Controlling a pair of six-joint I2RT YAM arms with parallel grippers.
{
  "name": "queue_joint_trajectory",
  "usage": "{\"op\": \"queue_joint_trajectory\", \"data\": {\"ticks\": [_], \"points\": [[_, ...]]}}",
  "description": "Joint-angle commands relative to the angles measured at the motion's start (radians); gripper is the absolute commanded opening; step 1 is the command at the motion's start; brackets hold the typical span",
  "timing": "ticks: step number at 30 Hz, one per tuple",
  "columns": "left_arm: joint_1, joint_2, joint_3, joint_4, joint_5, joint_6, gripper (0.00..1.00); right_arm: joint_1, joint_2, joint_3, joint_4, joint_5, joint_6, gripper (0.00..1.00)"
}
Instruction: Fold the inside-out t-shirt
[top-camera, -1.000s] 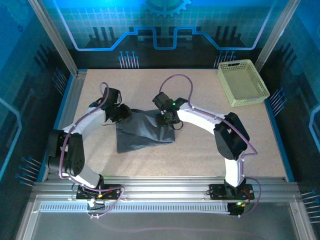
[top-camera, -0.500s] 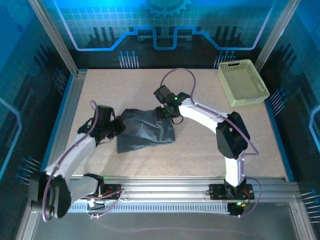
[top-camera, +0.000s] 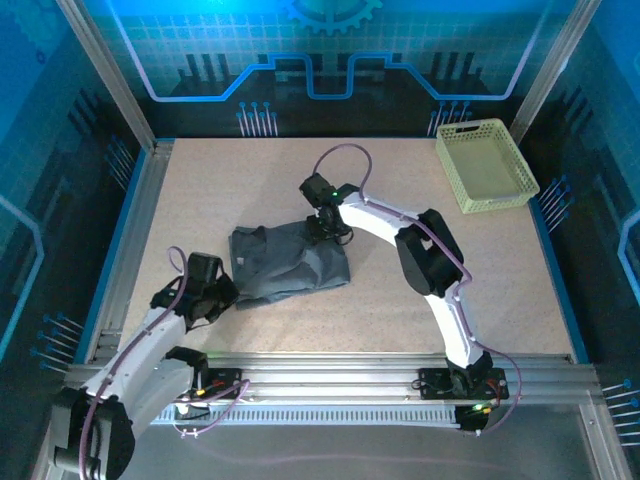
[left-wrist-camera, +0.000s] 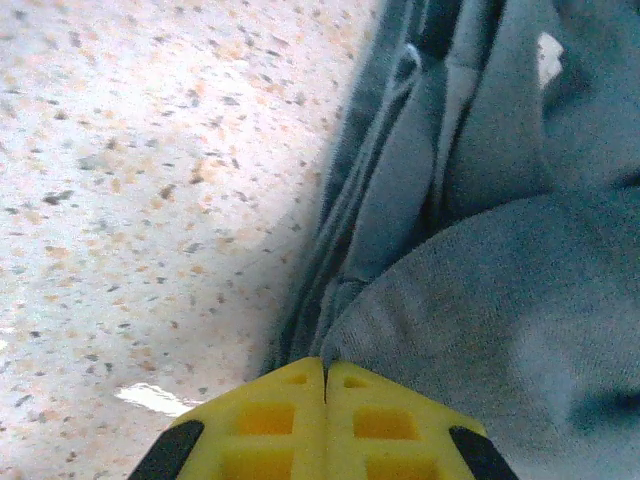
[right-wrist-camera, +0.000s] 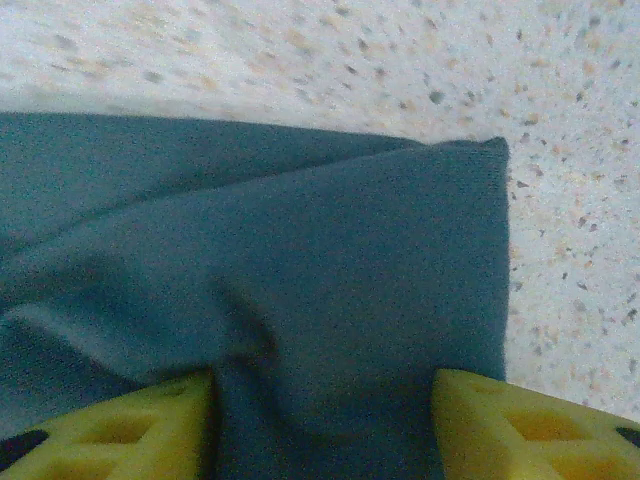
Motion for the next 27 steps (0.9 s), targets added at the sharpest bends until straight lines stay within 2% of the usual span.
{"op": "queue_joint_trajectory", "data": {"ticks": [1,5,10,12,13,14,18,21,23,27], "points": [[0.0,-0.062,-0.04,-0.093,-0.069,-0.068,0.0,-0.032,0.044,0.027,-0.019,0.017,0.003,0.56],[0.0,-0.13,-0.075,-0.137,-0.076,-0.098,0.0,-0.065,0.053,0.022,-0.017,0.038,0.025,0.54],[-0.001,-0.132,-0.102,-0.118,-0.002,-0.121,0.03,-0.087,-0.008,-0.025,-0.001,0.044,0.019,0.54],[-0.002,-0.128,-0.092,-0.122,0.015,-0.109,0.14,-0.08,-0.059,-0.057,0.02,0.04,-0.003,0.55],[0.0,-0.131,-0.075,-0.133,0.015,-0.095,0.28,-0.076,-0.089,-0.071,0.027,0.035,-0.018,0.56],[0.0,-0.132,-0.044,-0.159,-0.002,-0.078,0.34,-0.07,-0.119,-0.084,0.03,0.03,-0.031,0.57],[0.006,-0.106,0.135,-0.198,-0.09,0.018,0.49,-0.036,-0.209,-0.115,0.032,0.028,-0.084,0.6],[0.039,0.067,0.306,-0.155,-0.09,0.087,0.59,-0.015,-0.253,-0.133,0.027,0.03,-0.087,0.62],[0.042,0.244,0.429,-0.115,-0.082,0.124,0.65,-0.005,-0.284,-0.161,0.034,0.034,-0.076,0.63],[0.049,0.561,0.637,-0.093,-0.074,0.143,0.67,0.015,-0.342,-0.227,0.053,0.049,-0.059,0.63]]}}
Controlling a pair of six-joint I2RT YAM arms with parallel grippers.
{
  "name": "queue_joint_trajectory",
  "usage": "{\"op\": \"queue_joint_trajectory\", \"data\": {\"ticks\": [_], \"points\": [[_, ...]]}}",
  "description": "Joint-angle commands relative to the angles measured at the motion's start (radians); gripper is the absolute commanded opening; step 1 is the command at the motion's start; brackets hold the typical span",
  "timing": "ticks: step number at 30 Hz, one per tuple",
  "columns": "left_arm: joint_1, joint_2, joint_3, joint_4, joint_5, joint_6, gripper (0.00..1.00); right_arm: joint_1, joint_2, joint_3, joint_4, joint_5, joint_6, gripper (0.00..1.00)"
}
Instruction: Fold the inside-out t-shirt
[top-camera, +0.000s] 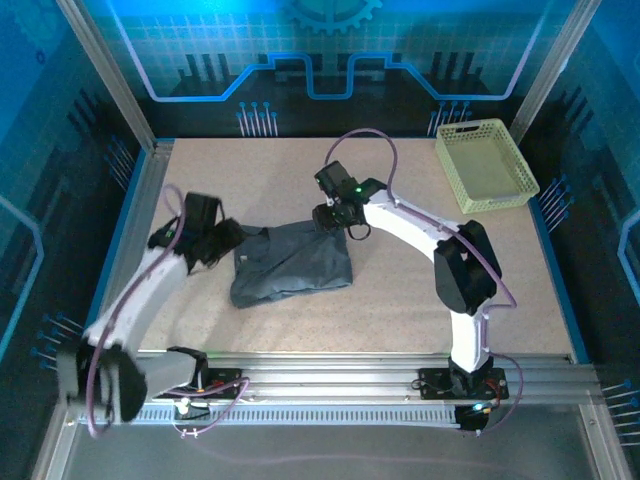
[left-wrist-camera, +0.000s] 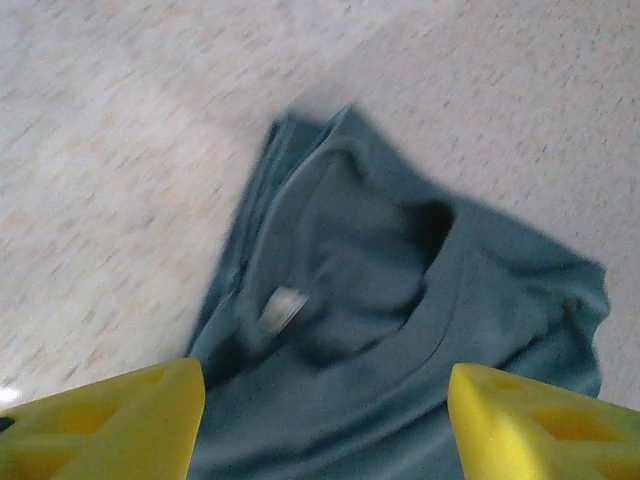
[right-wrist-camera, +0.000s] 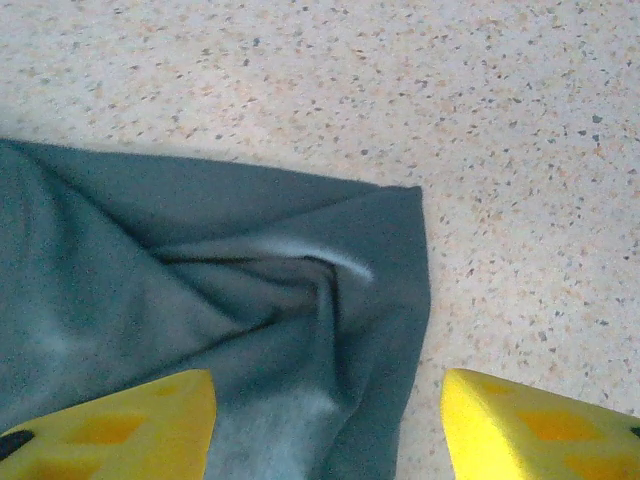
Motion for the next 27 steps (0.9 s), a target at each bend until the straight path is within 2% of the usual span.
{"op": "queue_joint_trajectory", "data": {"ticks": [1,3,8,11,18,24,27], "points": [[0.011,0.204,0.111,0.02,-0.016,0.074,0.67,0.019,-0.047,-0.061,0.006,0.029,0.009,0.63],[0.02,0.315,0.187,0.011,-0.067,0.092,0.68,0.029,-0.068,-0.094,0.012,0.033,0.019,0.63],[0.053,0.486,0.271,0.067,-0.035,0.133,0.65,0.053,-0.095,-0.165,0.034,0.033,0.036,0.63],[0.07,0.527,0.283,0.097,-0.006,0.138,0.55,0.063,-0.096,-0.2,0.046,0.025,0.049,0.63],[0.106,0.567,0.273,0.156,0.038,0.143,0.2,0.1,-0.119,-0.3,0.087,0.013,0.088,0.6],[0.133,0.586,0.248,0.184,0.079,0.142,0.04,0.112,-0.153,-0.382,0.138,-0.012,0.108,0.58],[0.149,0.578,0.229,0.208,0.1,0.136,0.01,0.118,-0.141,-0.397,0.146,-0.008,0.12,0.57]]}}
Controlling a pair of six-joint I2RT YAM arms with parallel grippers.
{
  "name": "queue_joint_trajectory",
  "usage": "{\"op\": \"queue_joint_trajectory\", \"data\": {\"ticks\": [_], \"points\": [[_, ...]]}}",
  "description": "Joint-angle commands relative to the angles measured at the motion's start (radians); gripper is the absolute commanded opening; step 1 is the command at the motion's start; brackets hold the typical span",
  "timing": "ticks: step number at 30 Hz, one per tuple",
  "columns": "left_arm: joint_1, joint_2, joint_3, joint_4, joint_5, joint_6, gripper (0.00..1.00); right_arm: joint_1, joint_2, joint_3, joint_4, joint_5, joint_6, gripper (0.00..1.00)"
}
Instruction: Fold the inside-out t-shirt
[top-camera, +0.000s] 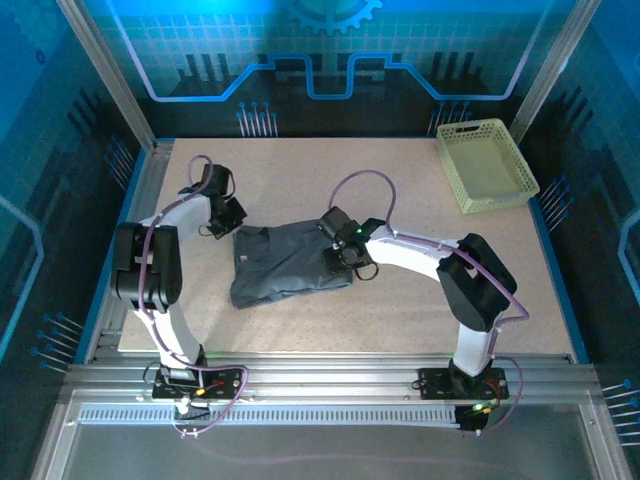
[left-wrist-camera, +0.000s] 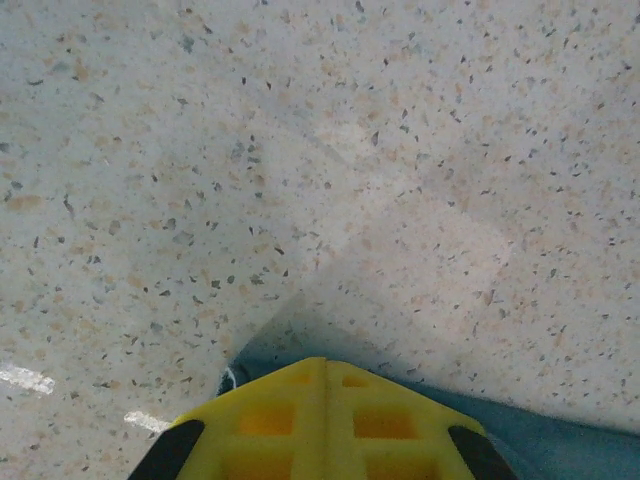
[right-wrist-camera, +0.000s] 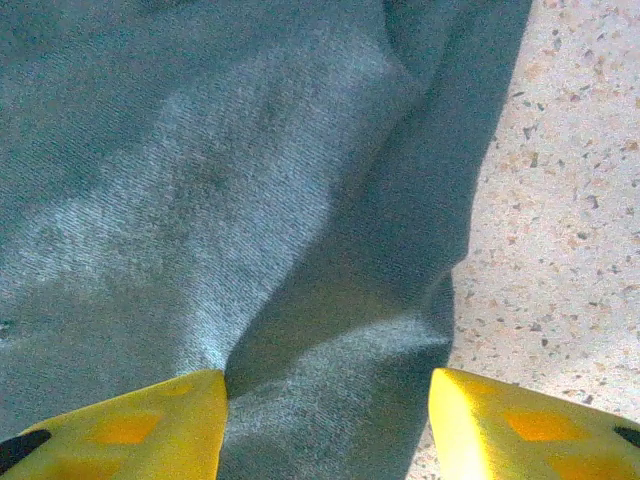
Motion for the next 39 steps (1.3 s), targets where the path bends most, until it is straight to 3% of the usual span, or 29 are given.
{"op": "queue_joint_trajectory", "data": {"ticks": [1,3,4,6,10,14,16,23,27,31,37,39], "points": [[0.028,-0.002,-0.02,0.037,0.052,0.007,0.0,0.02,-0.015,-0.019,0.034,-0.001,0.036,0.56],[0.031,-0.007,-0.016,0.027,0.067,0.008,0.01,0.021,-0.01,-0.028,0.035,0.01,0.048,0.56],[0.03,-0.015,-0.016,0.023,0.071,0.009,0.07,0.021,-0.013,-0.034,0.035,0.015,0.052,0.56],[0.029,-0.047,-0.033,0.028,0.076,0.007,0.3,0.021,-0.026,-0.047,0.043,0.016,0.053,0.57],[0.022,-0.096,-0.051,0.03,0.111,0.023,0.43,0.02,-0.035,-0.046,0.032,0.03,0.047,0.58],[-0.01,-0.109,-0.046,-0.008,0.091,0.042,0.5,0.021,-0.033,-0.048,0.019,0.051,0.055,0.59],[-0.022,-0.098,-0.045,-0.01,0.083,0.042,0.5,0.021,-0.031,-0.053,0.021,0.046,0.059,0.59],[-0.028,-0.033,-0.022,-0.021,0.089,0.043,0.28,0.026,-0.014,-0.067,0.026,0.052,0.075,0.59],[-0.028,-0.026,-0.017,-0.024,0.098,0.044,0.24,0.01,0.006,-0.065,0.003,0.063,0.108,0.59],[-0.028,-0.019,-0.013,-0.039,0.082,0.047,0.29,0.007,0.009,-0.076,0.015,0.061,0.113,0.59],[-0.039,-0.002,0.004,-0.079,0.027,0.066,0.44,0.007,0.017,-0.067,0.012,0.057,0.11,0.6],[-0.045,0.009,0.012,-0.087,0.019,0.071,0.45,0.007,0.015,-0.064,0.013,0.055,0.106,0.6]]}}
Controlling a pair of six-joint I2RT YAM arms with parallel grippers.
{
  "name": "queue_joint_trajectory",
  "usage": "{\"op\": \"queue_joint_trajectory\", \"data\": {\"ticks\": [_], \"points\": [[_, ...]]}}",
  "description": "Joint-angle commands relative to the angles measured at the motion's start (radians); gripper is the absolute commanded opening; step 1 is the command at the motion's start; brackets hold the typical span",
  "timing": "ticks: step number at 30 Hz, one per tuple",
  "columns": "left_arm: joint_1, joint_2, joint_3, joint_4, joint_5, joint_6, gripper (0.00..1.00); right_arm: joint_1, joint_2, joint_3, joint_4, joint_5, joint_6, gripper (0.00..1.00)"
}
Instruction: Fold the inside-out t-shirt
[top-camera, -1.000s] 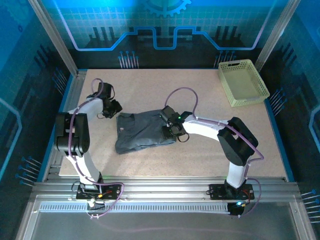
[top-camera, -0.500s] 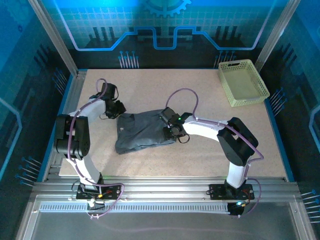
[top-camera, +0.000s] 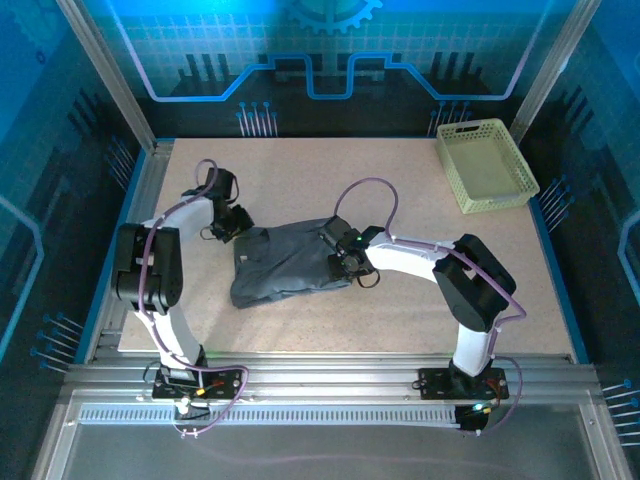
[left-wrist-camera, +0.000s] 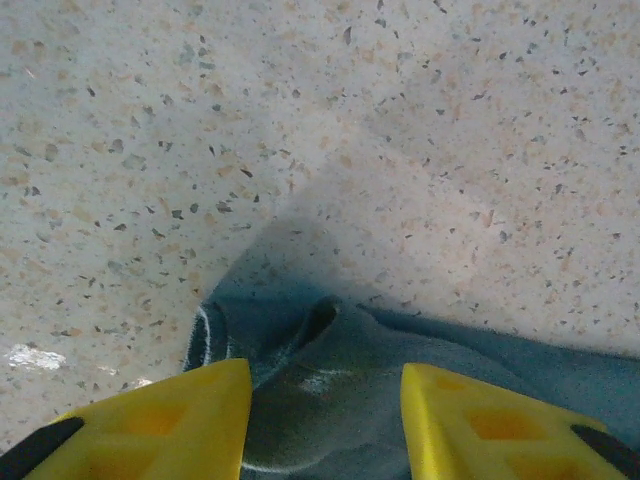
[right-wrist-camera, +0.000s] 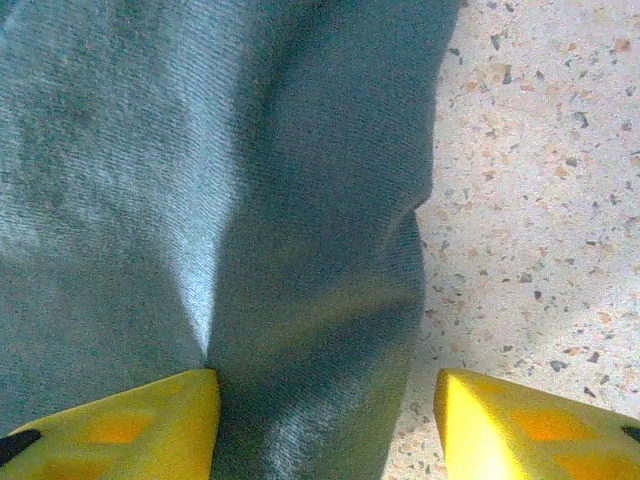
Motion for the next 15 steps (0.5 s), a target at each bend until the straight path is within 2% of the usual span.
{"op": "queue_joint_trajectory", "data": {"ticks": [1,6,12,15], "points": [[-0.015,0.026,0.036,-0.046,-0.027,0.024,0.42,-0.001,0.01,0.004,-0.01,0.011,0.016,0.6],[-0.017,0.054,0.058,-0.05,-0.035,0.025,0.27,-0.004,0.016,0.009,-0.024,0.024,0.018,0.6],[0.005,0.04,0.07,-0.055,-0.046,0.019,0.01,-0.008,0.044,0.001,-0.034,0.037,0.039,0.61],[0.045,-0.015,0.03,-0.011,-0.033,-0.01,0.0,-0.022,0.039,-0.022,-0.07,0.077,0.099,0.59]]}}
